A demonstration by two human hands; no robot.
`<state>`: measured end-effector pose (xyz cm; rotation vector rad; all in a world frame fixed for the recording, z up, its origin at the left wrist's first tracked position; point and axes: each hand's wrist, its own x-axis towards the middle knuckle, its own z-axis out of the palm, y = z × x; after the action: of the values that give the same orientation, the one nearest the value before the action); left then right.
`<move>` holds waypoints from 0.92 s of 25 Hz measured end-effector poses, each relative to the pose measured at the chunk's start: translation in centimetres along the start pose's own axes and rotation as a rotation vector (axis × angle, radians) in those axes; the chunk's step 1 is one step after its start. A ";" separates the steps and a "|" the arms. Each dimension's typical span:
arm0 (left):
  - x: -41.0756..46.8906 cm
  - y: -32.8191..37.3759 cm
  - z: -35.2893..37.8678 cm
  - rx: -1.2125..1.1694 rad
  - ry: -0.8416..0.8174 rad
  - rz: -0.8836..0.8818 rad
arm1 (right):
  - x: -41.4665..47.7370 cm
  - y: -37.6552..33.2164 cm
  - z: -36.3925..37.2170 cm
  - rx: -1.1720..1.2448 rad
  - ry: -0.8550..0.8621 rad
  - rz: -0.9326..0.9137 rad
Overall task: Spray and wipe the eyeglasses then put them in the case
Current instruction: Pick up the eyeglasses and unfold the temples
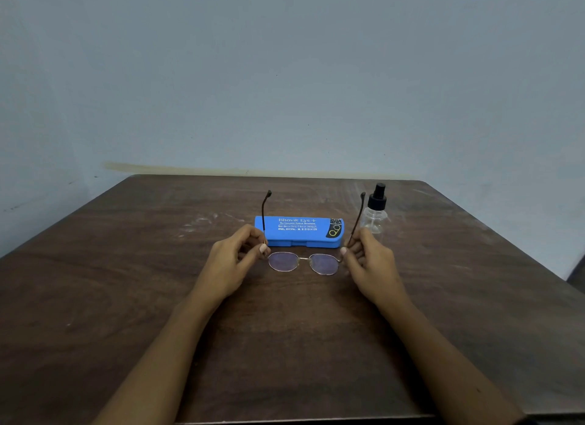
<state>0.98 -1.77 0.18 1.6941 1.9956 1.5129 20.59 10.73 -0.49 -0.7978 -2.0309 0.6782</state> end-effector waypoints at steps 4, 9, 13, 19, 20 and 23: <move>0.0 0.0 0.1 -0.002 0.005 0.001 | -0.2 -0.2 -0.2 0.047 -0.008 0.004; -0.1 -0.1 0.1 0.002 0.012 -0.007 | -0.1 0.1 0.0 0.078 0.005 0.018; 0.0 -0.1 0.1 0.028 -0.015 -0.034 | 0.1 0.4 0.0 0.060 0.002 0.026; 0.1 -0.1 0.1 0.026 -0.013 -0.036 | 0.1 0.5 -0.1 0.059 -0.020 0.044; 0.1 -0.1 0.1 0.030 -0.016 -0.035 | 0.1 0.5 -0.1 0.056 -0.028 0.047; 0.1 -0.2 0.0 0.040 -0.022 -0.030 | 0.1 0.4 -0.2 0.056 -0.033 0.051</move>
<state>0.84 -1.62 0.10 1.6796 2.0442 1.4484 20.81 11.07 -0.60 -0.8129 -2.0177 0.7787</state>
